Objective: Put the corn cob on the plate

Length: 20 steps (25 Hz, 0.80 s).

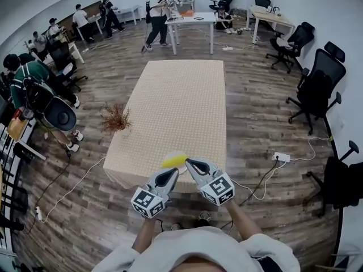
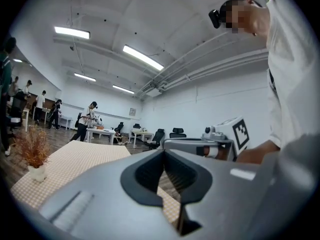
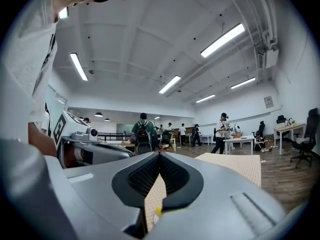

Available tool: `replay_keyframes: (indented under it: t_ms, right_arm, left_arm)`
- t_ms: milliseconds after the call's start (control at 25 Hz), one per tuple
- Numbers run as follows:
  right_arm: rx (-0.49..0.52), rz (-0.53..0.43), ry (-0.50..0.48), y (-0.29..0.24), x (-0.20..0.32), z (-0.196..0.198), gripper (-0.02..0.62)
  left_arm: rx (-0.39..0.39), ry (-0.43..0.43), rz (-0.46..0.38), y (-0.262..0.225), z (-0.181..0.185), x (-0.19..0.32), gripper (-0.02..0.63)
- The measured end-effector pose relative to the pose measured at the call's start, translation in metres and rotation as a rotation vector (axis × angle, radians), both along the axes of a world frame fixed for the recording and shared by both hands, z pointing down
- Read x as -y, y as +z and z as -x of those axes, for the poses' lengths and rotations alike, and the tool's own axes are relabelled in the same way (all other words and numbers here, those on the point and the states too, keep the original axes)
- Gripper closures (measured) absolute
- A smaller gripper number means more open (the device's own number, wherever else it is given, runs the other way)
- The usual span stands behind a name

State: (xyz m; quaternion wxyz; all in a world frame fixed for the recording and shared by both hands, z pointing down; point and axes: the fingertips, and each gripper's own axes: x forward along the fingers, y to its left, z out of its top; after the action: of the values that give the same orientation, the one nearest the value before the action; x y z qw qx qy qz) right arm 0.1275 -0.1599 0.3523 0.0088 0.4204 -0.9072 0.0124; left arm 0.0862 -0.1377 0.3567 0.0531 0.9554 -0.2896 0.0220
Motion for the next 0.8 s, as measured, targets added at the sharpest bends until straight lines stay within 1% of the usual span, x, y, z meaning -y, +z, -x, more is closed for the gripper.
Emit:
replay_keyframes:
  t_ms: [120, 200, 320, 400, 560, 800]
  right_arm:
    - [0.038, 0.009, 0.056, 0.0, -0.015, 0.01, 0.595]
    - [0.034, 0.02, 0.092, -0.002, -0.025, 0.023, 0.595]
    - [0.015, 0.007, 0.149, -0.005, -0.04, 0.051, 0.595]
    - [0.02, -0.005, 0.173, -0.006, -0.054, 0.073, 0.595]
    - [0.006, -0.019, 0.236, -0.006, -0.085, 0.098, 0.595]
    - [-0.021, 0.058, 0.303, 0.013, -0.123, 0.124, 0.597]
  left_arm:
    - [-0.02, 0.033, 0.002, 0.003, 0.014, -0.014, 0.598]
    - [-0.024, 0.067, -0.013, -0.001, 0.026, -0.025, 0.598]
    - [-0.019, 0.096, -0.045, -0.008, 0.057, -0.038, 0.598]
    - [-0.022, 0.104, -0.048, -0.007, 0.081, -0.046, 0.598]
    - [-0.064, 0.14, -0.018, -0.003, 0.111, -0.063, 0.598]
    - [-0.123, 0.169, 0.038, 0.007, 0.136, -0.089, 0.598]
